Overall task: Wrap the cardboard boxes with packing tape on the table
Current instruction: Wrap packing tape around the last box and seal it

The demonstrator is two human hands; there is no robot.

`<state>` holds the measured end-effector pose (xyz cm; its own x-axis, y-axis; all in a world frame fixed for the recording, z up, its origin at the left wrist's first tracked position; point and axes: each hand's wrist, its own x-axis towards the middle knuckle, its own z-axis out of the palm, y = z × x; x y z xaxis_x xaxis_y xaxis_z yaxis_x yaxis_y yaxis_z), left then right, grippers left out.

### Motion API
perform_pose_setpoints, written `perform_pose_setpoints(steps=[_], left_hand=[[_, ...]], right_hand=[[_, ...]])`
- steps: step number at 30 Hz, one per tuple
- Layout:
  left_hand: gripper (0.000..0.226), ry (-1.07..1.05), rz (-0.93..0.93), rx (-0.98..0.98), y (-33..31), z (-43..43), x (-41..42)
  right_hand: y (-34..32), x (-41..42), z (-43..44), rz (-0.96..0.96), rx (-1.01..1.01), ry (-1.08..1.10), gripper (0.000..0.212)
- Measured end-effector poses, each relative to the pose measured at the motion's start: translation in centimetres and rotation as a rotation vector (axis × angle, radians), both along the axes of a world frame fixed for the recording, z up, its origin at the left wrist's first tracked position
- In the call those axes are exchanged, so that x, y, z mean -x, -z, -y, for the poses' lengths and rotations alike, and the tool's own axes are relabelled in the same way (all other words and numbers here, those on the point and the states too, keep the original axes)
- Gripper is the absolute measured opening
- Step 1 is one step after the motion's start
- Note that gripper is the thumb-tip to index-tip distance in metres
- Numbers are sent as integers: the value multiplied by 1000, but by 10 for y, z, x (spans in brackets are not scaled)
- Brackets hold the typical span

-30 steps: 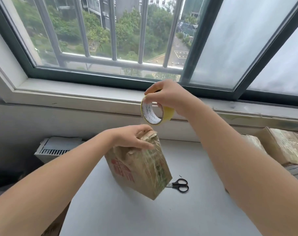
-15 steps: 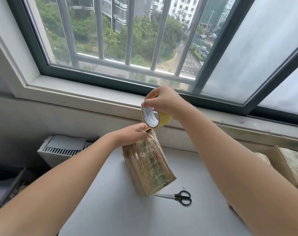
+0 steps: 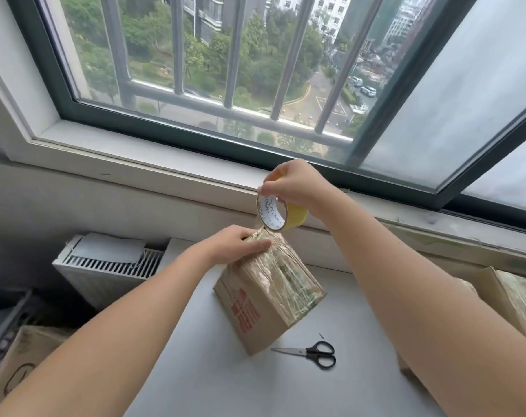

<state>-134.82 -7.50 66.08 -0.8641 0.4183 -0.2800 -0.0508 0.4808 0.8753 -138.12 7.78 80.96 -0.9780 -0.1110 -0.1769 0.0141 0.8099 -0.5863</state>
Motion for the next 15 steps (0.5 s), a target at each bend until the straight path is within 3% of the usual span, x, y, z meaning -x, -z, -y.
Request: perform_pose_setpoints(steps=[9, 13, 15], left_hand=[[19, -132, 7, -204, 13, -7, -12], [41, -218, -45, -216, 17, -10, -15], [41, -238, -69, -225, 19, -10, -16]], right_hand=[[-7, 9, 4, 49, -162, -136, 19], [-17, 9, 5, 158, -474, -312, 29], [-16, 3, 8, 195, -595, -373, 31]])
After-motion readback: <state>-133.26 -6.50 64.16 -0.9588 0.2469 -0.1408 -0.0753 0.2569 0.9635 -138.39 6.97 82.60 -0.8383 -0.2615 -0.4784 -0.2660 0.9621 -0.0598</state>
